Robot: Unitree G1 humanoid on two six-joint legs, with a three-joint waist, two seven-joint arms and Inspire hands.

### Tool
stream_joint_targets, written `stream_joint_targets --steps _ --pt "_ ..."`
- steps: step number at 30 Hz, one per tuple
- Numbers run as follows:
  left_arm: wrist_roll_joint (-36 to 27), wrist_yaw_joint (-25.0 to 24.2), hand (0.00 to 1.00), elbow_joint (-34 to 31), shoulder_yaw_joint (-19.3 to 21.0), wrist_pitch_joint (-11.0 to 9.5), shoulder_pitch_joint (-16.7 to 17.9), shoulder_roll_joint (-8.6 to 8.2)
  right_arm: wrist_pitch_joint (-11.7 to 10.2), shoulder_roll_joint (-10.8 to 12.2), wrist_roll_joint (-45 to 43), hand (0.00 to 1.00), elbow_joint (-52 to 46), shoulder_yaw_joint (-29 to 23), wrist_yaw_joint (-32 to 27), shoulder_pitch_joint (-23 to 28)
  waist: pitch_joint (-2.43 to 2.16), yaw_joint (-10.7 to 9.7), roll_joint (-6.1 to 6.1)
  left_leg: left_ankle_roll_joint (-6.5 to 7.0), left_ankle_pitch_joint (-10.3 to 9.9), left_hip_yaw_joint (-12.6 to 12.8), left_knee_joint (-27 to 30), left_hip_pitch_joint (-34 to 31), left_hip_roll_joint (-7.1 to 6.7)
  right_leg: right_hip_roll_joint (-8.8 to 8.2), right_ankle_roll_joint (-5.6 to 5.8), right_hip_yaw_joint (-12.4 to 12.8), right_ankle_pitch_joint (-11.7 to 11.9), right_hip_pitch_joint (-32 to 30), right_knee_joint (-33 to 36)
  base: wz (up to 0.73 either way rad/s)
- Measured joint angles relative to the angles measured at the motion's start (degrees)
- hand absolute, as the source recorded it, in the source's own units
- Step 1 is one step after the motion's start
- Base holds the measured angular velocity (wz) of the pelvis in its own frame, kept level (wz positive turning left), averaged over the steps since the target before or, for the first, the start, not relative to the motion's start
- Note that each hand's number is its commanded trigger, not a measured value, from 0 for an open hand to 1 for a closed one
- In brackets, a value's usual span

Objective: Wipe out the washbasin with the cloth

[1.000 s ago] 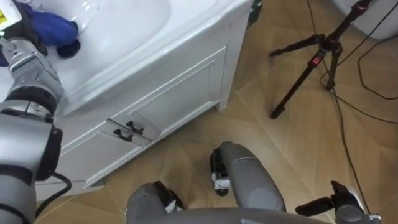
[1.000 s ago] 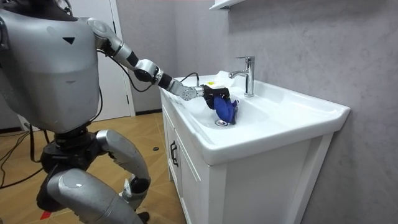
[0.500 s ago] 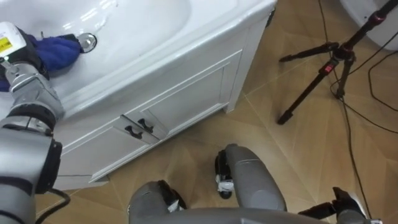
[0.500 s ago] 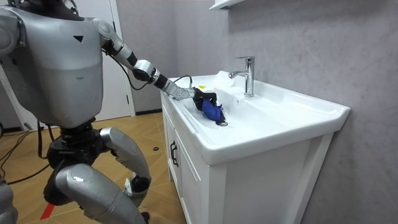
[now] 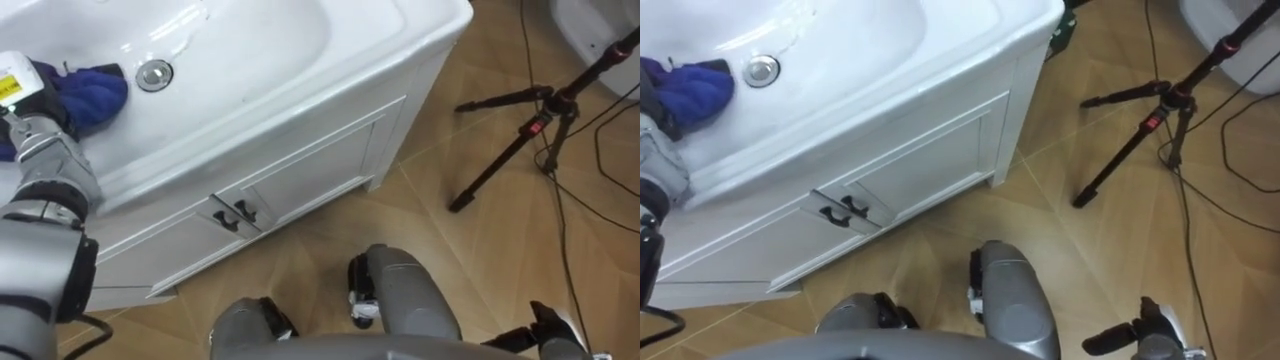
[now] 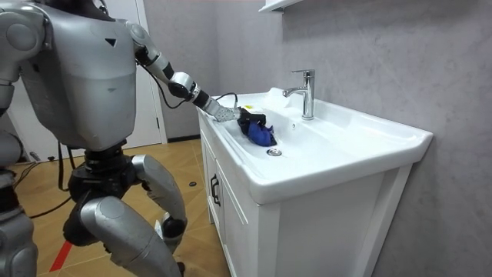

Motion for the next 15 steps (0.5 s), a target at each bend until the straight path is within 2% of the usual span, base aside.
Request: stream_joint_targets --steps 3,4,8,12,15 --pt "0.1 0.0 1.0 -0.8 0.0 -0.3 1.7 0.02 -0.2 0.0 -0.2 0.0 0.3 0.0 -0.2 0.4 -0.43 0.1 0.53 0.08 0.1 -0.2 -1.0 1.3 -0.25 -0.08 0.41 -0.1 -0.1 1.6 -1.0 0.07" --pt "0.2 0.0 1.0 -0.8 0.0 -0.4 2.1 0.02 -0.3 0.0 -0.2 0.0 0.2 0.0 -0.3 0.6 -0.43 0.1 0.58 0.09 0.1 -0.2 -1.2 1.7 -0.33 -0.1 0.49 -0.2 -0.1 2.1 -1.1 0.06" --pt "3.4 -0.2 1.0 -1.5 0.0 -0.8 5.1 0.02 -0.3 -0.2 -0.4 0.0 0.4 -0.5 0.0 1.1 -0.95 0.1 2.01 0.27 0.4 -0.4 -3.6 4.3 -1.11 -0.18 1.12 -1.0 -0.1 4.9 -3.2 0.07" --pt "4.4 -1.1 1.0 -1.7 0.4 -0.9 5.6 0.04 -0.3 -0.1 -0.6 0.0 0.5 -0.6 0.8 1.2 -1.05 0.4 2.45 0.5 1.6 -0.4 -7.2 6.9 -2.66 -1.13 1.74 -1.4 0.0 7.2 -5.0 0.1" --pt "7.6 -1.5 1.0 -5.0 3.2 -1.1 7.2 0.23 -0.3 -0.2 -2.1 0.0 0.2 -3.5 1.1 1.7 -1.15 1.7 2.83 0.49 1.8 -0.3 -8.2 7.4 -2.93 -1.22 1.92 -1.4 0.0 7.5 -5.7 0.0"
